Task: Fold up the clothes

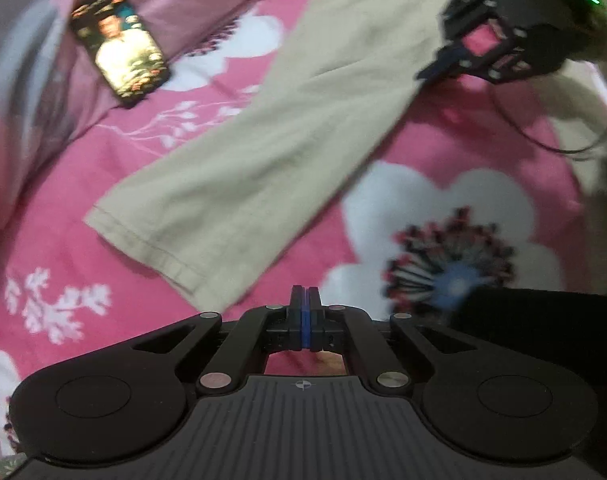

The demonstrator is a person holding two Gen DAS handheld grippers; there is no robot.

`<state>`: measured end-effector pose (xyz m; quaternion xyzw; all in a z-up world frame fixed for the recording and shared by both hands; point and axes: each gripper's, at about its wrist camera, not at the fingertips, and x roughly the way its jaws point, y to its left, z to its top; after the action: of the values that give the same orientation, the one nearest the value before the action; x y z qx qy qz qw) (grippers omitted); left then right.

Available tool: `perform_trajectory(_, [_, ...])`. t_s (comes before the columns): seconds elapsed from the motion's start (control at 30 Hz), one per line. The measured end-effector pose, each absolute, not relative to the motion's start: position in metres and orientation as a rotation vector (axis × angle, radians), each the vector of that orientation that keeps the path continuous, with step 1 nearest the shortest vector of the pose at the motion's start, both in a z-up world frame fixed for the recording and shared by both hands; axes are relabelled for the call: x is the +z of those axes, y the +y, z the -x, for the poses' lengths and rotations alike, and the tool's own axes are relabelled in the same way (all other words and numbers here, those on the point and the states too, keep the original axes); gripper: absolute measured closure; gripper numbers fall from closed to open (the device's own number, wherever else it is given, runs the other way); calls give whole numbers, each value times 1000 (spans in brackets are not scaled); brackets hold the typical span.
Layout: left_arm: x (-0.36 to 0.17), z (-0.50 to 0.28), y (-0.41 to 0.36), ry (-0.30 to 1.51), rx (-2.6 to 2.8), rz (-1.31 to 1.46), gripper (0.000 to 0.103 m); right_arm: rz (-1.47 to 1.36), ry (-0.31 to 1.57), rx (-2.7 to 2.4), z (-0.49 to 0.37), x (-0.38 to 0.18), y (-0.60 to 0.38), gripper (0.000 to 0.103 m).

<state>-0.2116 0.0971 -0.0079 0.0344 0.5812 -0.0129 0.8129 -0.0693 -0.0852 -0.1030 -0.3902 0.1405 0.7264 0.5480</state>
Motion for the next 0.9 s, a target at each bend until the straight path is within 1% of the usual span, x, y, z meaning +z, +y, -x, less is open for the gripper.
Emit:
perform_trajectory(0.13, [-25,202,93,1207,58,-145,101,849,428,1758,58,-94,-86,103])
perform_trajectory(0.2, [-35,199,90,1195,86,-200,96,810,476,1775,52,-89,-86,103])
perform_trajectory(0.23, [-39,198,88,1197,90,-232,86,813,473,1769,52,-90,-84,103])
perform_trajectory(0.27, [-44,198,86,1198,95,-264,78,818,468,1762,52,-91,-82,103])
perform_trajectory(0.3, [-48,197,84,1199,99,-295,75,811,469,1758,51,-90,-82,103])
perform_trajectory(0.33, [-53,197,82,1200,104,-327,74,803,472,1754,50,-89,-81,103])
perform_trajectory(0.57, [-84,192,67,1201,135,-545,71,765,476,1734,43,-85,-79,103])
perform_trajectory(0.7, [-74,191,76,1168,189,-492,73,762,470,1732,43,-85,-79,103])
perform_trajectory(0.73, [-72,191,78,1158,201,-491,78,761,468,1731,43,-85,-79,103])
perform_trajectory(0.77, [-70,191,80,1150,212,-489,85,758,468,1731,42,-85,-80,103])
perform_trajectory(0.8, [-70,190,80,1160,203,-480,90,755,467,1730,42,-85,-80,103])
perform_trajectory(0.83, [-70,190,80,1169,194,-471,99,753,467,1730,42,-85,-80,103])
perform_trajectory(0.87, [-69,189,80,1180,182,-462,101,751,467,1731,41,-85,-80,103])
perform_trajectory(0.9, [-67,191,78,1198,139,-453,102,750,466,1734,41,-85,-80,103])
